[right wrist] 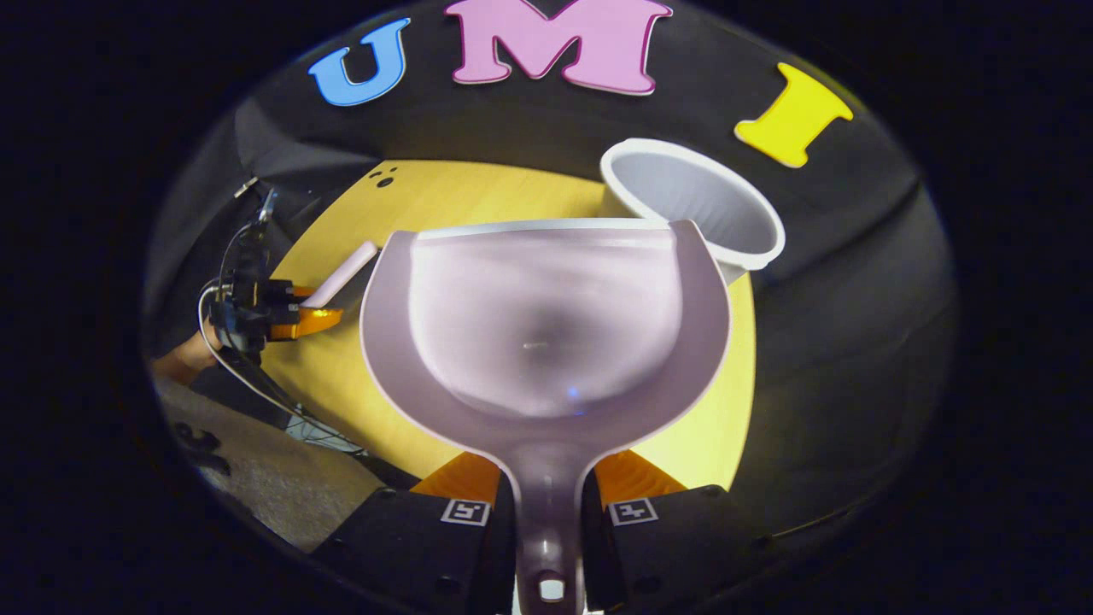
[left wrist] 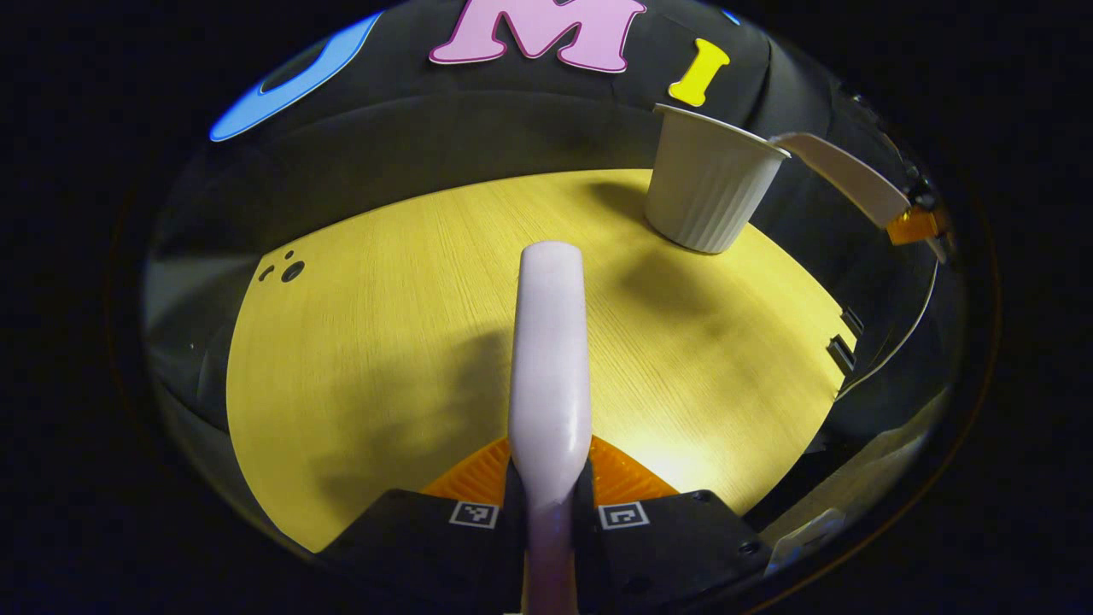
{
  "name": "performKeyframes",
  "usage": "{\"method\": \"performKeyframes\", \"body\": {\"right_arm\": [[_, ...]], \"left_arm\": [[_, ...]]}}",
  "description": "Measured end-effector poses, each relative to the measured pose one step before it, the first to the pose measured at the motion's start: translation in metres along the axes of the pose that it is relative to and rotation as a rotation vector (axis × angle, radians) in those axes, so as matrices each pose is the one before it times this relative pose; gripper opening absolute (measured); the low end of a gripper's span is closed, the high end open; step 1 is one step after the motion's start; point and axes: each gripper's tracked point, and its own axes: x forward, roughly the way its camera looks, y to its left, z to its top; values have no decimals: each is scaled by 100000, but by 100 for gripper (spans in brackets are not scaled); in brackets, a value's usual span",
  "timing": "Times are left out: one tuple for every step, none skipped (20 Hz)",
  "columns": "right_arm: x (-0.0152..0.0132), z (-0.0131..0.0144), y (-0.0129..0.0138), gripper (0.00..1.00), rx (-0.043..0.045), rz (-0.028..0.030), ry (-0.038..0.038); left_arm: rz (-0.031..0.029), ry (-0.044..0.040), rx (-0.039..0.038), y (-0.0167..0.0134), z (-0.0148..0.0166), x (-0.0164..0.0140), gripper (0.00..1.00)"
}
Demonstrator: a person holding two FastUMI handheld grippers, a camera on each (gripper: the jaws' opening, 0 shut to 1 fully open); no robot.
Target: Pick up the small broom and dustpan from the desktop, sweep the trash into the dustpan with the broom, and then empty the trash into the garbage bin.
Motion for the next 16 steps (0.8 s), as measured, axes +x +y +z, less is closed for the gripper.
{"method": "performKeyframes", "body": {"right_arm": [[811,-1120,731,35,348,941,1667],[1162,-1253,551,35,48,61,2395],[1602,-1105,388,36,127,-534,2052],[1429,-1115,405,35,-94,125,2383],[1184,-939,252,35,558,75,1801],[1203,-873,461,36,898,792,1914],[1241,-544,132,35,857,95,937],[936,-368,110,36,1067,131,557],[990,-304,185,35,1127,116,398],[832,-124,319,35,1375,424,316],[811,21,257,33,1299,153,210],[591,-176,204,38,952,312,680],[336,-61,144,35,1167,-52,366],[303,-48,254,35,1022,182,571],[345,-58,102,35,1370,16,428],[205,-66,86,35,993,347,603]], "left_arm": [[459,529,108,192,-130,199,29],[604,570,368,212,-234,264,28],[664,670,448,317,-266,174,28],[803,541,491,318,-152,189,28],[870,517,529,304,-176,342,29],[1010,334,550,331,-173,174,27],[1007,140,419,368,-195,119,29],[796,176,169,261,-205,368,28],[638,293,46,153,-180,272,28],[696,310,125,318,-187,369,28],[760,649,261,243,-254,404,28],[877,672,293,-32,-253,262,28],[702,426,494,-14,-43,438,27],[694,536,410,176,-173,295,28],[259,457,344,85,-207,427,28],[272,904,278,-33,-169,310,28]]}}
